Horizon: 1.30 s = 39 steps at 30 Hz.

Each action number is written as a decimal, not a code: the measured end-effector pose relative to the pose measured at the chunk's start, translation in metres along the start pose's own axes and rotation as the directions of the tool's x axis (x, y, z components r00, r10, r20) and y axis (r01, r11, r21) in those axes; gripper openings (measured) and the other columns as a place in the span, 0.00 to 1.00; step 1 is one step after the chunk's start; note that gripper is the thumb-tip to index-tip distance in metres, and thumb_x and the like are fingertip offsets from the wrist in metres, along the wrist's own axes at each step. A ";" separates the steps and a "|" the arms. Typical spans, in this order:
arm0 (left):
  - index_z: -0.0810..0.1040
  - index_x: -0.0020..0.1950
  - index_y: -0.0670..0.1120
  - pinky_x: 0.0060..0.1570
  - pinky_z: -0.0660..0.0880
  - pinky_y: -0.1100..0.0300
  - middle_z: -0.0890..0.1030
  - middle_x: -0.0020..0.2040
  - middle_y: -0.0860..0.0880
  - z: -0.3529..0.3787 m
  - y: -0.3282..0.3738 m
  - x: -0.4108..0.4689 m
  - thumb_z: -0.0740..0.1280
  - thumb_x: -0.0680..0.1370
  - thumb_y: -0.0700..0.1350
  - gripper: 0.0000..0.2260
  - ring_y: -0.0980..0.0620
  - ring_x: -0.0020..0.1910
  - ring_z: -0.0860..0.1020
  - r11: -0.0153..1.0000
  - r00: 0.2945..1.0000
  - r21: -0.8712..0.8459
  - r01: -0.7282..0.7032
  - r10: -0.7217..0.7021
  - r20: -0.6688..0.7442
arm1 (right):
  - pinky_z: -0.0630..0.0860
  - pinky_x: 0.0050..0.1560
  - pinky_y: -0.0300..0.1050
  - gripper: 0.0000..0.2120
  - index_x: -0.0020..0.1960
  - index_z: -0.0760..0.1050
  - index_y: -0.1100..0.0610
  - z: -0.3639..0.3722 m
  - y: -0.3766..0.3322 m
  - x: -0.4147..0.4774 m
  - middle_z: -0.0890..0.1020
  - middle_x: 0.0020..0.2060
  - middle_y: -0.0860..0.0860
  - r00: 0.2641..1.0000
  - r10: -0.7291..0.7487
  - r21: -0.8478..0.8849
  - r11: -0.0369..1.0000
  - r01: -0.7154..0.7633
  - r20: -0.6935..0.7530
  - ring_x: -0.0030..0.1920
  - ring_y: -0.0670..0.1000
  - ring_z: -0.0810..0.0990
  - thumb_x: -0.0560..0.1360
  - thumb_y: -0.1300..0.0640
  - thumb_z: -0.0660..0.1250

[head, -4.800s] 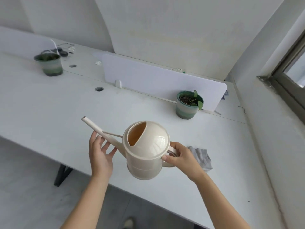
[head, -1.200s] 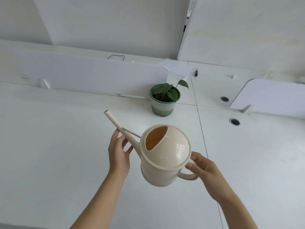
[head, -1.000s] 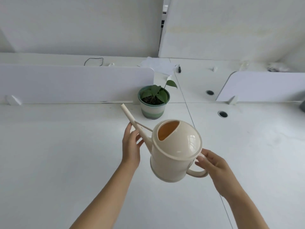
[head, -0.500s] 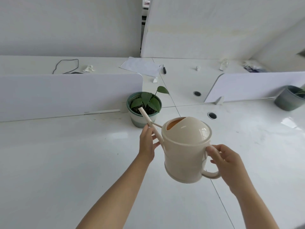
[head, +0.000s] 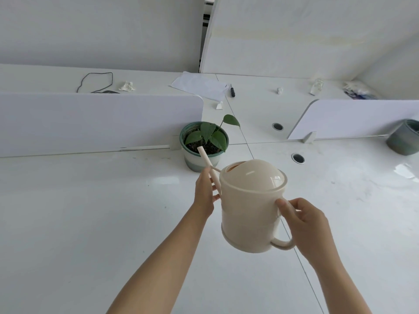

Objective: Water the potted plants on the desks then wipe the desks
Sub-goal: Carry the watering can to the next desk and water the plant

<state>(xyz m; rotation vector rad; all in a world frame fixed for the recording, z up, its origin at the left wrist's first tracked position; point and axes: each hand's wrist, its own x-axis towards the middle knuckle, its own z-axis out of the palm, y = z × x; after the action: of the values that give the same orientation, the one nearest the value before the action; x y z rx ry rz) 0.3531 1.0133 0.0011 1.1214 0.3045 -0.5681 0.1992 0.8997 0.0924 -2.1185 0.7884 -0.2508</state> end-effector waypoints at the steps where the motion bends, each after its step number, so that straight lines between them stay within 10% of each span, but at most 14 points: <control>1: 0.73 0.44 0.48 0.43 0.74 0.55 0.76 0.42 0.48 0.002 -0.002 0.000 0.54 0.79 0.50 0.11 0.50 0.42 0.76 1.000 1.000 0.009 0.010 -0.010 0.006 | 0.59 0.28 0.44 0.15 0.37 0.73 0.61 -0.002 0.001 -0.001 0.66 0.14 0.46 1.000 0.002 -0.008 1.000 -0.002 -0.009 0.21 0.47 0.62 0.74 0.50 0.63; 10: 0.73 0.50 0.47 0.44 0.74 0.54 0.77 0.41 0.48 0.032 -0.001 0.001 0.53 0.79 0.52 0.13 0.50 0.40 0.76 0.998 0.995 0.045 0.038 -0.042 0.093 | 0.65 0.33 0.46 0.16 0.41 0.75 0.61 -0.021 -0.010 0.004 0.77 0.32 0.48 0.993 -0.001 -0.103 0.995 -0.011 -0.118 0.37 0.55 0.74 0.75 0.48 0.61; 39: 0.66 0.28 0.52 0.22 0.67 0.69 0.69 0.24 0.53 0.002 0.043 0.023 0.54 0.75 0.40 0.16 0.55 0.24 0.67 0.998 0.997 -0.012 -0.065 0.066 0.028 | 0.59 0.38 0.47 0.16 0.42 0.73 0.60 0.015 -0.055 0.015 0.75 0.30 0.49 0.979 -0.179 -0.140 0.976 0.165 -0.097 0.37 0.57 0.72 0.75 0.46 0.60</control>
<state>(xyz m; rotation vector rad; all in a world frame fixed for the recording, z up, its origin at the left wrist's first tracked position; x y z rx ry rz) 0.3962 1.0183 0.0230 1.1076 0.2452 -0.5231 0.2416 0.9250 0.1244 -2.3173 0.7004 -0.4201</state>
